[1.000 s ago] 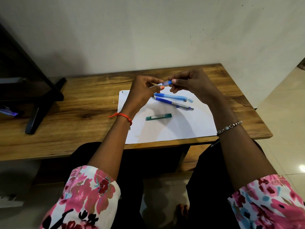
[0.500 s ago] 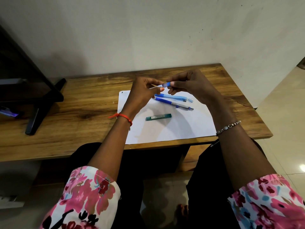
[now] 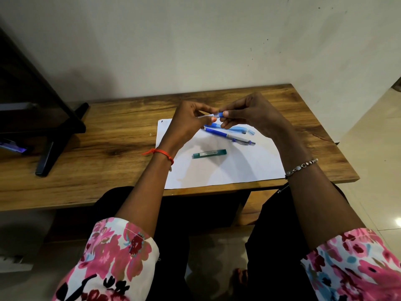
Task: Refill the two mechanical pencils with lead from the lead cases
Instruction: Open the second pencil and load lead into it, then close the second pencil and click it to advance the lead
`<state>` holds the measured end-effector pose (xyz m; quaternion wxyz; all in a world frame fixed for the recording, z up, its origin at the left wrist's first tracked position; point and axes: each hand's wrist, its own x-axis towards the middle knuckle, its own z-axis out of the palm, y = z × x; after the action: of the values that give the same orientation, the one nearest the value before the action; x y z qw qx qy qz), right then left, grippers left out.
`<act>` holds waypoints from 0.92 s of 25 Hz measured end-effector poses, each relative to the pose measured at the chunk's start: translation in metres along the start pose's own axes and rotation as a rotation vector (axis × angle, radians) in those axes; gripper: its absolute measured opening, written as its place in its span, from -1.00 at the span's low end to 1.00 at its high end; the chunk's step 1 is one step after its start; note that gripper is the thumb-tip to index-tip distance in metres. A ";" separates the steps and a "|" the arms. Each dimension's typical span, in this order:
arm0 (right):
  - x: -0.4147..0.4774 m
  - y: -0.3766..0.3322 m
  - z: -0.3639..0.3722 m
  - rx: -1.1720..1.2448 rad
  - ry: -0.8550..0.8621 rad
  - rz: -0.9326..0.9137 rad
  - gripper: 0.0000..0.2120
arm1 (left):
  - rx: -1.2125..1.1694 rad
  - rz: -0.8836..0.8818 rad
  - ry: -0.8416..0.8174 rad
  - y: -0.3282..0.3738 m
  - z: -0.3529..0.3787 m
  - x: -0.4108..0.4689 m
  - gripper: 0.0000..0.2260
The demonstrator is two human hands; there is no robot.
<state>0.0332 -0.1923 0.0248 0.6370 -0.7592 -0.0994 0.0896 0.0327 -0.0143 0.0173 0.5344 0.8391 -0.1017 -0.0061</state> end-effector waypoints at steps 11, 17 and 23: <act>0.005 0.009 0.015 -0.454 -0.108 0.238 -0.87 | 0.116 -0.035 0.089 -0.009 -0.006 0.006 -0.83; 0.005 0.008 0.010 -0.165 0.184 0.171 -0.82 | 0.086 0.000 0.050 -0.010 0.002 0.007 -0.85; 0.004 0.009 0.009 0.132 0.271 0.224 -0.78 | 0.067 0.044 0.034 -0.005 0.013 0.007 -0.84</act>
<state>0.0349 -0.1840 0.0141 0.6789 -0.7272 0.0784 0.0632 0.0390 -0.0255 0.0081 0.5075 0.8541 -0.1113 0.0233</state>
